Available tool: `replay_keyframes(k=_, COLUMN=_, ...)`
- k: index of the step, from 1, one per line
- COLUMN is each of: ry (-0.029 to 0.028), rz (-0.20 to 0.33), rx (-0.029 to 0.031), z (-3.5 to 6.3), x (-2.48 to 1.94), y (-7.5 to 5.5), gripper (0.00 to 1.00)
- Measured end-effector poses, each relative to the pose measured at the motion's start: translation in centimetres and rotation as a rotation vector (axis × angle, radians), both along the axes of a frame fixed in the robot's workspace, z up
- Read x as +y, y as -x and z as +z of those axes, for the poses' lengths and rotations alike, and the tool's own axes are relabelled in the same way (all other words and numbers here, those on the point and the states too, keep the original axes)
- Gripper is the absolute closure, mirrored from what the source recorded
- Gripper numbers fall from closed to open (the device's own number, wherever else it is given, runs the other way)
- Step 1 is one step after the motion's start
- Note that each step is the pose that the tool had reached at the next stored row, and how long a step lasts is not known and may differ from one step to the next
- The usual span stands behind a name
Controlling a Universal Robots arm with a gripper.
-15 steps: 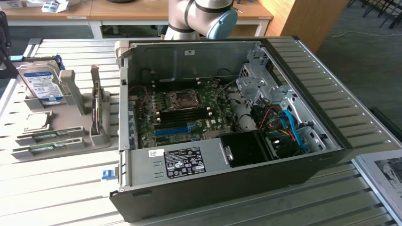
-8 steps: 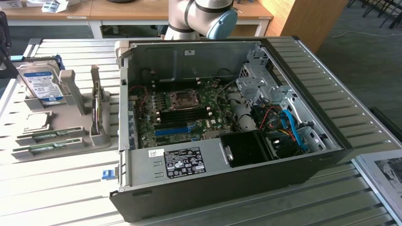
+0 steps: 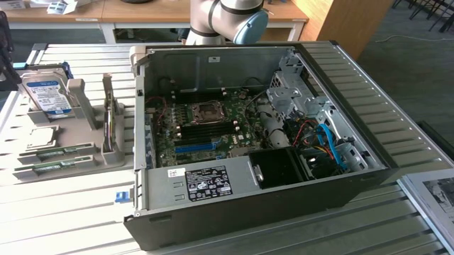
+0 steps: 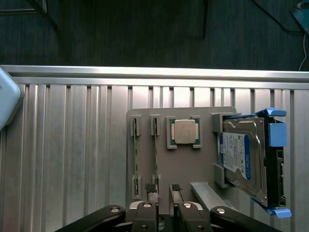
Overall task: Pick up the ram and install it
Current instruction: 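Pick up the ram and move it above insertion slot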
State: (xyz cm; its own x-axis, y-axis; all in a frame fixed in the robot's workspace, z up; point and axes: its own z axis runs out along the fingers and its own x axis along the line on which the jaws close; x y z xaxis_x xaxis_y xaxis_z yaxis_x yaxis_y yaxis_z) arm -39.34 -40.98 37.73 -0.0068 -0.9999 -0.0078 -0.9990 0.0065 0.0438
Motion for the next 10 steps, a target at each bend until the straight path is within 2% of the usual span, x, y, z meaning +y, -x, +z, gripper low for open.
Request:
replay_keyframes(k=5, ry=0.0, rz=0.0, rx=-0.0001, z=-0.06, x=0.0, y=0.0, gripper=0.76)
replay_keyframes(k=10, ry=0.0, rz=0.0, rx=0.0, z=-0.63, x=0.0, y=0.0, gripper=0.76)
